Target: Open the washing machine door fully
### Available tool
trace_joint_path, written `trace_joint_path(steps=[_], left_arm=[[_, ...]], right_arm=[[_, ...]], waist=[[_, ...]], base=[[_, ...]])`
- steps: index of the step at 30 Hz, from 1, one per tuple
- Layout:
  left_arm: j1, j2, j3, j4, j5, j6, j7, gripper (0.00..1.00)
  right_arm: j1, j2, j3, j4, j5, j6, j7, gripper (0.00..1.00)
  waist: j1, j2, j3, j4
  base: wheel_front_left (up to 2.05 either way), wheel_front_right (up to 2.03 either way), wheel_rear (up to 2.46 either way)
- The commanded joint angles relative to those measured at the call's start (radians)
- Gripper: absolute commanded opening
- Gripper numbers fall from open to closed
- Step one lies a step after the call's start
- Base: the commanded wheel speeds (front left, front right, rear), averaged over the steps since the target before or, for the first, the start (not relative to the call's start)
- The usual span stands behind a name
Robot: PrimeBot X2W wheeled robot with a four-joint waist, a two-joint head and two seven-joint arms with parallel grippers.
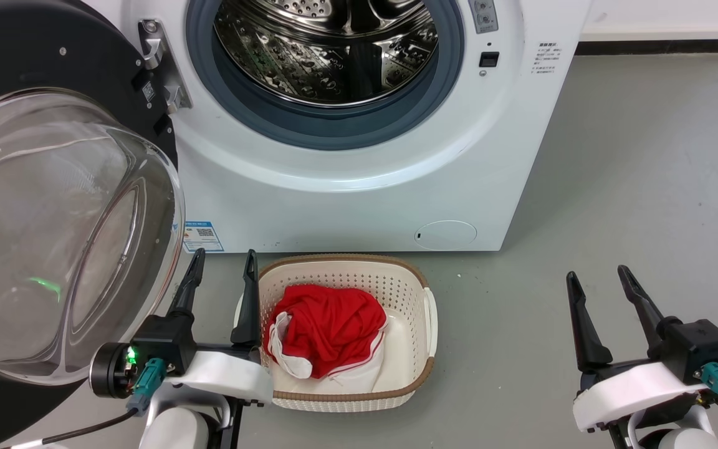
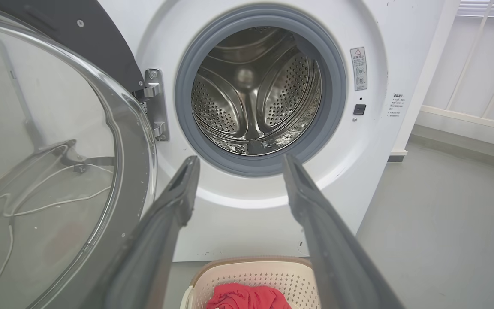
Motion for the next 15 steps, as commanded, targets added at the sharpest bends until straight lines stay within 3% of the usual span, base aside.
trace_joint_path(steps=[1,15], left_arm=[[0.008,-0.002,0.003,-0.005,0.007,0.005,-0.003,1.0],[0.014,-0.015,0.032,-0.024,0.02,-0.012,-0.003,1.0]], right_arm=[[0.004,0.002,0.0,-0.002,-0.002,-0.001,-0.001,1.0],[-0.009,0.002,0.0,0.006,-0.005,-0.001,-0.004,1.0]], waist=[[0.0,0.0,0.001,0.001],[0.0,0.0,0.013,0.003]], base=[[0.0,0.0,0.0],[0.0,0.0,0.0]])
